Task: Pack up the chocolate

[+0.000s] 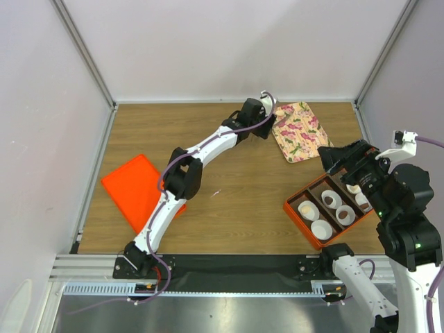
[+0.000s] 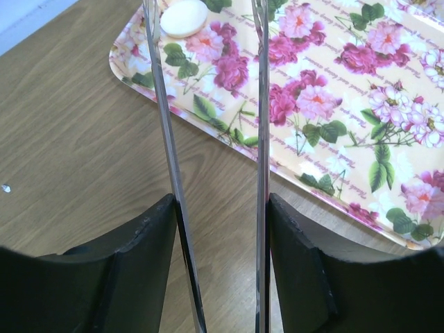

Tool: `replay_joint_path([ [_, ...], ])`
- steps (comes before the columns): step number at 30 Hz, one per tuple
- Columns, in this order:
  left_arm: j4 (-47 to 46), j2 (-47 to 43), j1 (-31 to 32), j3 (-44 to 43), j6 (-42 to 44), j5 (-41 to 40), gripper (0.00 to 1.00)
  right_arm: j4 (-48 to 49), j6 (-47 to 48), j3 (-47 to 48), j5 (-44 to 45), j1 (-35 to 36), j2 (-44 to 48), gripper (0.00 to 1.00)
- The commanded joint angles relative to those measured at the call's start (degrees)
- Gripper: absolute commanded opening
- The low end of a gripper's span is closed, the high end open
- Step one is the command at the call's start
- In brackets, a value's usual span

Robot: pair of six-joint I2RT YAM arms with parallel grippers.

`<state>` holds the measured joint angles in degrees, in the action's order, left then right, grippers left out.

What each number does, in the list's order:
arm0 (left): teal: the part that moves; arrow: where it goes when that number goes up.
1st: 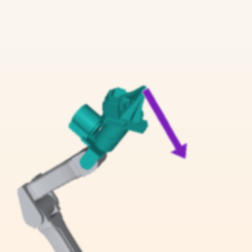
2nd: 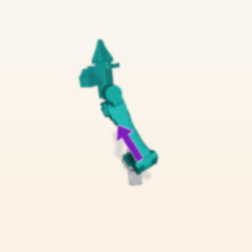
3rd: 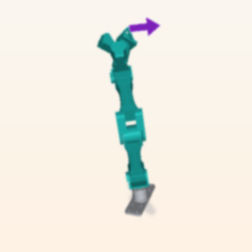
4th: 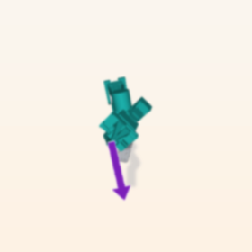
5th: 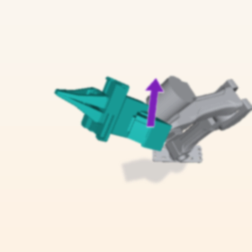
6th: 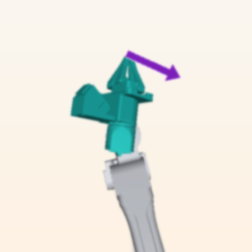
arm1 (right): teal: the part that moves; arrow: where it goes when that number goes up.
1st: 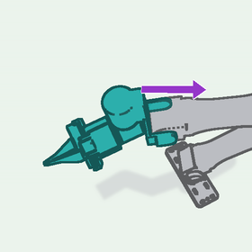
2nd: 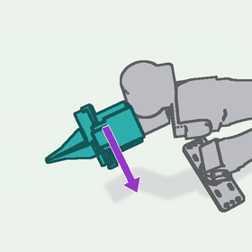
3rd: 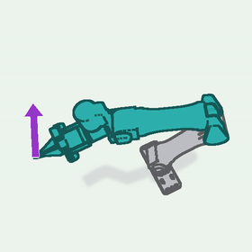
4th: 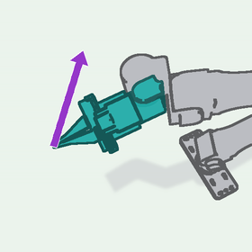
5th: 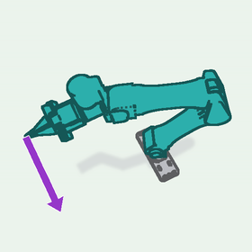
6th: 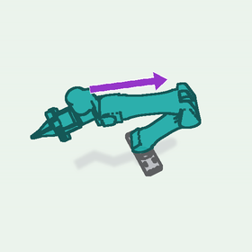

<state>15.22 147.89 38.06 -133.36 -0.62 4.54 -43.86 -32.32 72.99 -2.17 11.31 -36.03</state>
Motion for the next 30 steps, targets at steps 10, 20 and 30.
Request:
replay_joint_path([
  [10,-1.8,-2.1,0.1,1.5,-2.0,2.1,0.56,1.7,1.9,2.5,2.1,1.1,0.7,0.96],
  [20,-2.7,-1.9,0.5,1.2,-1.8,3.5,0.52,1.4,2.3,2.5,5.1,1.6,1.3,0.97],
  [30,-2.1,-2.0,1.1,1.2,-1.8,2.5,0.51,1.4,2.4,2.5,5.6,1.8,1.7,0.97],
])
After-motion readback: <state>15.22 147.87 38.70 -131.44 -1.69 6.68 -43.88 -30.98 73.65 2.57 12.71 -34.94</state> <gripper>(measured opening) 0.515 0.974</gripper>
